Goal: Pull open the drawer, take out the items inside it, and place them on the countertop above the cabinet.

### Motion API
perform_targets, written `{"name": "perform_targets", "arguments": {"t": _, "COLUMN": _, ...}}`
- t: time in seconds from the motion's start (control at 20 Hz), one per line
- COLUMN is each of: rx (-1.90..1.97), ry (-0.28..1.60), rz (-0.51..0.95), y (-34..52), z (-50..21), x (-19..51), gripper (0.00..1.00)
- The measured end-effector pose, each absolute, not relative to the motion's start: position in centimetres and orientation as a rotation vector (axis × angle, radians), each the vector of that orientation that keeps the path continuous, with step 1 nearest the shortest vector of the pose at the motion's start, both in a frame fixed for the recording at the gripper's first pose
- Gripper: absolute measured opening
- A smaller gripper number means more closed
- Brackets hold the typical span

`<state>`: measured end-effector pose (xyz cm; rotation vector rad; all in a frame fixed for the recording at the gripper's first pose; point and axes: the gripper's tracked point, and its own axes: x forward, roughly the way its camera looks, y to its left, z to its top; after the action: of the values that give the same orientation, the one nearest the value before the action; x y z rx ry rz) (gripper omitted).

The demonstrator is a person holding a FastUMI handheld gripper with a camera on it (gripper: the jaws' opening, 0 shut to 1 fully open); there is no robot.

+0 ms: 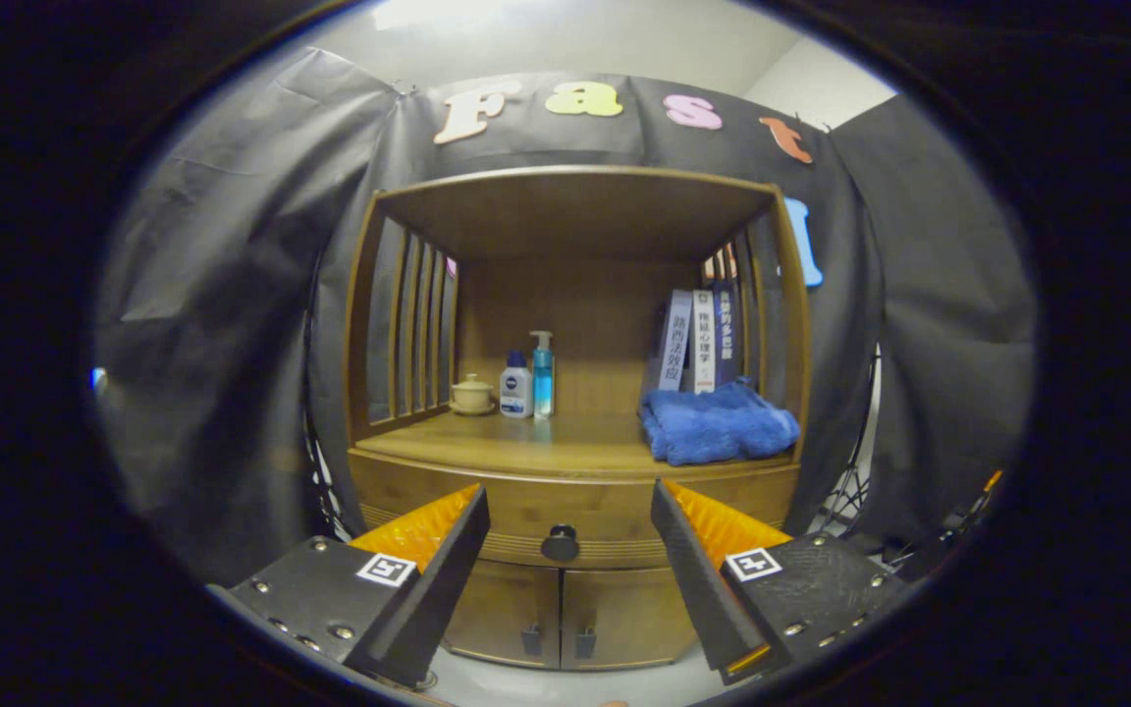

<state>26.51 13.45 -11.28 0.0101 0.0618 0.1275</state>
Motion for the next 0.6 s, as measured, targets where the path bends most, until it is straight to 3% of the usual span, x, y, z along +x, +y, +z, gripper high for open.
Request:
{"name": "perform_targets", "arguments": {"t": 0.3, "rx": 0.017, "ry": 0.177, "rz": 0.101, "y": 14.8, "z": -18.7, "x": 32.5, "gripper": 0.99}}
{"name": "perform_targets", "arguments": {"t": 0.5, "rx": 0.001, "ry": 0.233, "rz": 0.094, "y": 15.6, "z": -22.6, "x": 35.1, "gripper": 0.88}}
{"name": "perform_targets", "arguments": {"t": 0.6, "rx": -0.003, "ry": 0.25, "rz": 0.081, "y": 15.6, "z": -23.5, "x": 36.2, "gripper": 0.71}}
